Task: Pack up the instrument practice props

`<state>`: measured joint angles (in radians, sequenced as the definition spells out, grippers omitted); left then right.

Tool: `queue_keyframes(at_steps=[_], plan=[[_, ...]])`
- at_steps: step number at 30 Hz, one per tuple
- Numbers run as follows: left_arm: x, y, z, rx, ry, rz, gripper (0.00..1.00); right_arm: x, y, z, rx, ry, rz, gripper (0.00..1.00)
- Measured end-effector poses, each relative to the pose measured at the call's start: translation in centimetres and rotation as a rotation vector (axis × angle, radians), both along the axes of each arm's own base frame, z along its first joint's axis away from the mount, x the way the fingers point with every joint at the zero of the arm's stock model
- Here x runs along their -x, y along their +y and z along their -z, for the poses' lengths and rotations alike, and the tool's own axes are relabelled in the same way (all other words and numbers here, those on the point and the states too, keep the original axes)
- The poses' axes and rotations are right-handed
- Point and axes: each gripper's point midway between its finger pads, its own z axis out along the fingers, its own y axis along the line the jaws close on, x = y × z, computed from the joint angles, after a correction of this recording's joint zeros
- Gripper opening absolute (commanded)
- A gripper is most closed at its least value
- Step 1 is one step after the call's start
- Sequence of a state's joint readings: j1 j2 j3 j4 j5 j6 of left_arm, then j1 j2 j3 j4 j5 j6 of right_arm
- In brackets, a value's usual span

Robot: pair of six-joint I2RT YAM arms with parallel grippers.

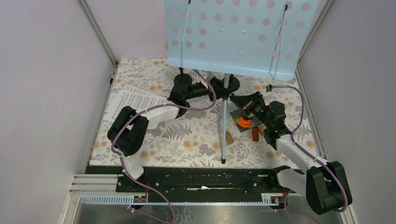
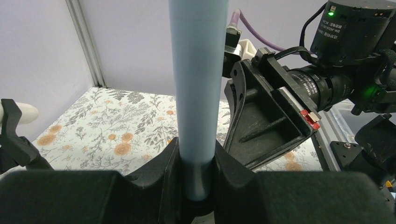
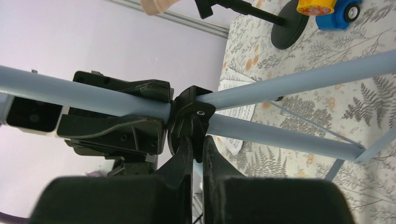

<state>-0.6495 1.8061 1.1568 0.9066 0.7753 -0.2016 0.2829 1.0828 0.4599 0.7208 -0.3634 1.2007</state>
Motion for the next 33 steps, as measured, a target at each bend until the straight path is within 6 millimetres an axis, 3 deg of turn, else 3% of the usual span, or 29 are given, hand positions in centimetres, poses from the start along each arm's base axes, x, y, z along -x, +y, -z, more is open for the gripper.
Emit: queue_keyframes(at_steps=[5, 11, 13, 21, 28, 33], plan=[[-0.24, 0.12, 0.00, 0.001, 0.002, -0.009, 0.00, -0.25, 0.15, -0.08, 0.116, -0.118, -0.022, 0.00], [-0.42, 0.09, 0.00, 0.003, 0.003, -0.016, 0.00, -0.39, 0.15, 0.09, 0.390, -0.456, -0.058, 0.06], [-0.50, 0.12, 0.00, 0.003, 0.003, -0.019, 0.00, -0.48, 0.22, 0.19, 0.478, -0.555, -0.077, 0.00], [-0.93, 0.32, -0.01, 0.004, 0.006, -0.037, 0.00, -1.01, 0.46, 0.13, 0.815, -0.918, -0.173, 0.00], [-0.88, 0.29, 0.02, 0.003, 0.004, -0.035, 0.00, -1.03, 0.13, 0.13, 1.197, -1.361, -0.247, 0.00], [-0.55, 0.08, 0.02, 0.001, 0.004, -0.022, 0.00, -0.89, -0.34, -0.15, 1.473, -1.550, -0.311, 0.00]])
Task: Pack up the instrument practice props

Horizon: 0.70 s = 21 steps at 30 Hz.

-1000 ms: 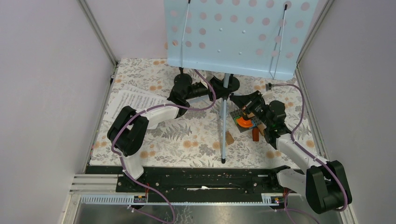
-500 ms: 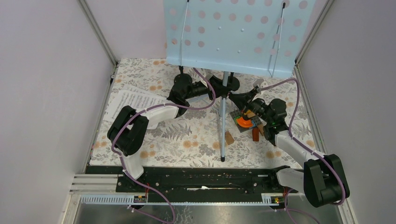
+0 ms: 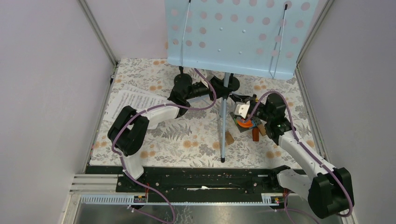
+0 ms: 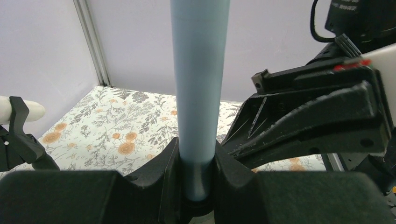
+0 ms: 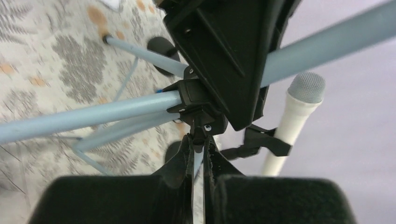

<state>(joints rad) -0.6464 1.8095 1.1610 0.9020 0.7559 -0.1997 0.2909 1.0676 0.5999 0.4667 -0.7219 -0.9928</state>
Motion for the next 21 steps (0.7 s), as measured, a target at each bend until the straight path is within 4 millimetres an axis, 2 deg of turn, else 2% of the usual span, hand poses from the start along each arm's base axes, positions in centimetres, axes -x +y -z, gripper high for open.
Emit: queue_keyframes(at_steps=[3, 5, 8, 10, 12, 14, 16, 19, 21], plan=[[0.1, -0.1, 0.0, 0.001, 0.000, 0.002, 0.00, -0.3, -0.6, -0.1, 0.163, -0.093, 0.043, 0.00], [0.1, -0.2, 0.0, 0.003, 0.001, 0.005, 0.00, 0.1, -0.5, -0.1, 0.265, -0.163, 0.055, 0.04], [0.5, -0.5, -0.1, 0.005, 0.001, 0.015, 0.00, 0.5, -0.9, -0.2, 0.337, -0.206, 0.074, 0.21], [0.8, -0.8, -0.1, 0.005, 0.002, 0.022, 0.08, 0.9, -1.3, -0.3, 0.350, -0.203, 0.088, 0.29], [0.9, -0.9, -0.1, 0.005, 0.002, 0.025, 0.17, 1.2, -1.6, -0.4, 0.329, -0.182, 0.106, 0.30], [0.9, -0.9, -0.1, 0.005, 0.002, 0.024, 0.30, 1.8, -2.1, -1.4, 0.251, -0.156, 0.153, 0.33], [0.9, -0.9, -0.1, 0.005, 0.003, 0.023, 0.42, 2.4, -2.9, -3.3, 0.106, -0.122, 0.222, 0.41], [0.8, -0.9, 0.2, -0.003, 0.015, 0.021, 0.55, 3.5, -4.5, -5.9, -0.171, -0.043, 0.332, 0.49], [0.8, -0.9, 0.3, -0.008, 0.025, 0.019, 0.63, 4.3, -5.3, -6.4, -0.349, 0.032, 0.374, 0.54]])
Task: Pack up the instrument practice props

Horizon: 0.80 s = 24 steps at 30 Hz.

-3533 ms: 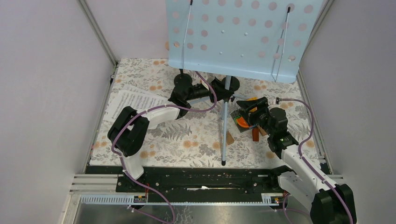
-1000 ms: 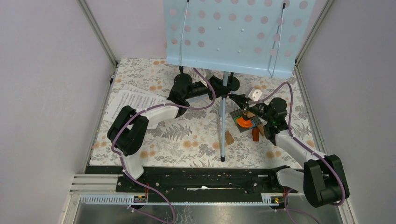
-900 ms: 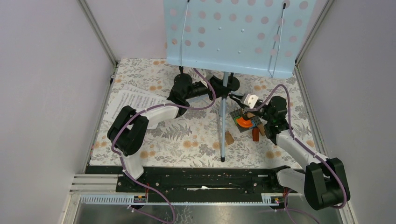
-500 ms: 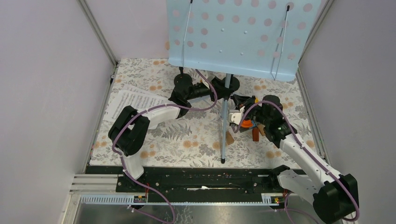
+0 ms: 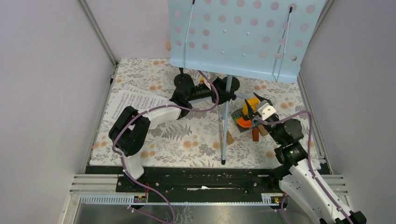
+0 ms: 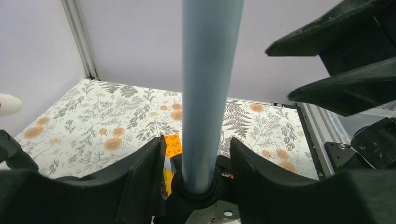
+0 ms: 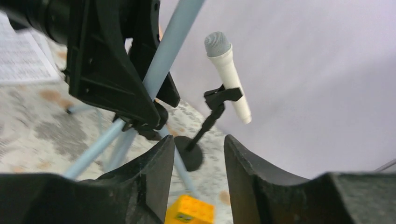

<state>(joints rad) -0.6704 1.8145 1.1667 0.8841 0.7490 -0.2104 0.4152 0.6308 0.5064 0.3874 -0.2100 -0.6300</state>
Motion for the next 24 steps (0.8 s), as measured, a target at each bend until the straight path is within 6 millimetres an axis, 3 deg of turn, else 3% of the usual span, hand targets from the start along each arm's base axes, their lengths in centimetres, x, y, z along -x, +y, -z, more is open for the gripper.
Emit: queue_keyframes(at_steps=[3, 5, 7, 10, 13, 20, 24], plan=[[-0.1, 0.1, 0.5, -0.011, 0.018, -0.011, 0.83, 1.2, -0.7, 0.8, -0.220, 0.095, 0.016, 0.65], [0.1, 0.3, 1.3, -0.034, 0.051, -0.019, 0.92, 1.7, -1.2, 1.5, -0.350, 0.168, 0.037, 0.74], [0.3, 0.6, 2.7, -0.069, 0.095, -0.023, 0.99, 1.9, -1.9, 2.0, -0.485, 0.242, 0.074, 0.77], [0.6, 1.0, 4.2, -0.117, 0.138, -0.028, 0.99, 2.0, -2.8, 3.0, -0.663, 0.357, 0.138, 0.78], [0.8, 1.5, 3.9, -0.130, 0.127, -0.036, 0.99, 2.0, -2.4, 4.8, -0.733, 0.477, 0.155, 0.79], [1.8, 4.9, 1.8, -0.112, 0.027, -0.066, 0.97, 1.8, 0.5, 9.5, -0.742, 0.782, 0.145, 0.78], [1.4, 7.6, 2.2, -0.115, 0.008, -0.097, 0.92, 2.5, 2.6, 10.9, -0.704, 0.897, 0.058, 0.76]])
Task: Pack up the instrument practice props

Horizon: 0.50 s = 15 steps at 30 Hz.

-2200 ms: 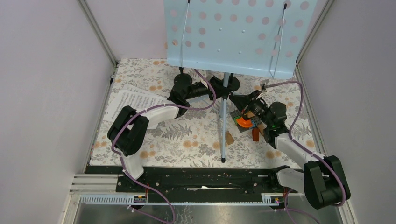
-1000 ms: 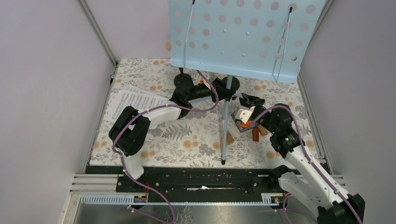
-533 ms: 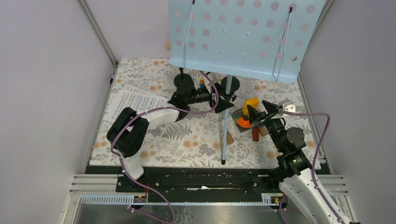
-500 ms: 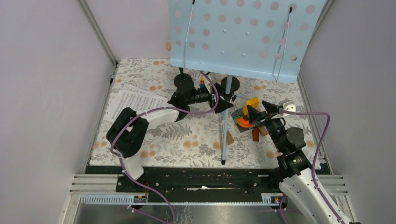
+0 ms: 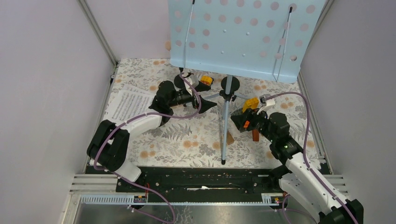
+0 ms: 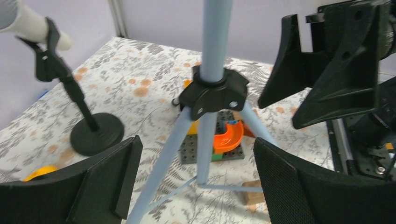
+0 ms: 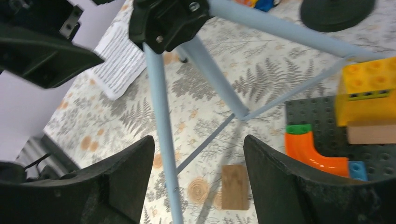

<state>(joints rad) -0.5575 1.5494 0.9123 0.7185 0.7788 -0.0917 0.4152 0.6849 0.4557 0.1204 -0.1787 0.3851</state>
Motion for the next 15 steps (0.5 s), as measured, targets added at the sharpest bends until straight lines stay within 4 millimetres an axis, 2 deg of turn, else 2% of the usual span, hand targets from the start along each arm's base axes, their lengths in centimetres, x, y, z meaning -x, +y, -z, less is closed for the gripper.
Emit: queue_keyframes(at_steps=[3, 7, 9, 15], plan=[[-1.0, 1.2, 0.7, -0.030, -0.020, -0.032, 0.90, 0.3, 1.3, 0.0, -0.032, 0.018, -0.068, 0.75], [-1.4, 1.5, 2.3, -0.098, -0.033, -0.049, 0.88, 0.1, 2.4, -0.7, -0.075, 0.004, -0.113, 0.75], [-1.8, 1.5, 2.8, -0.122, -0.042, -0.055, 0.84, -0.1, 2.9, -0.8, -0.088, 0.001, -0.125, 0.73], [-3.6, 0.6, 5.0, -0.166, -0.026, -0.054, 0.71, -0.9, 4.5, 1.1, -0.060, 0.055, -0.152, 0.60]])
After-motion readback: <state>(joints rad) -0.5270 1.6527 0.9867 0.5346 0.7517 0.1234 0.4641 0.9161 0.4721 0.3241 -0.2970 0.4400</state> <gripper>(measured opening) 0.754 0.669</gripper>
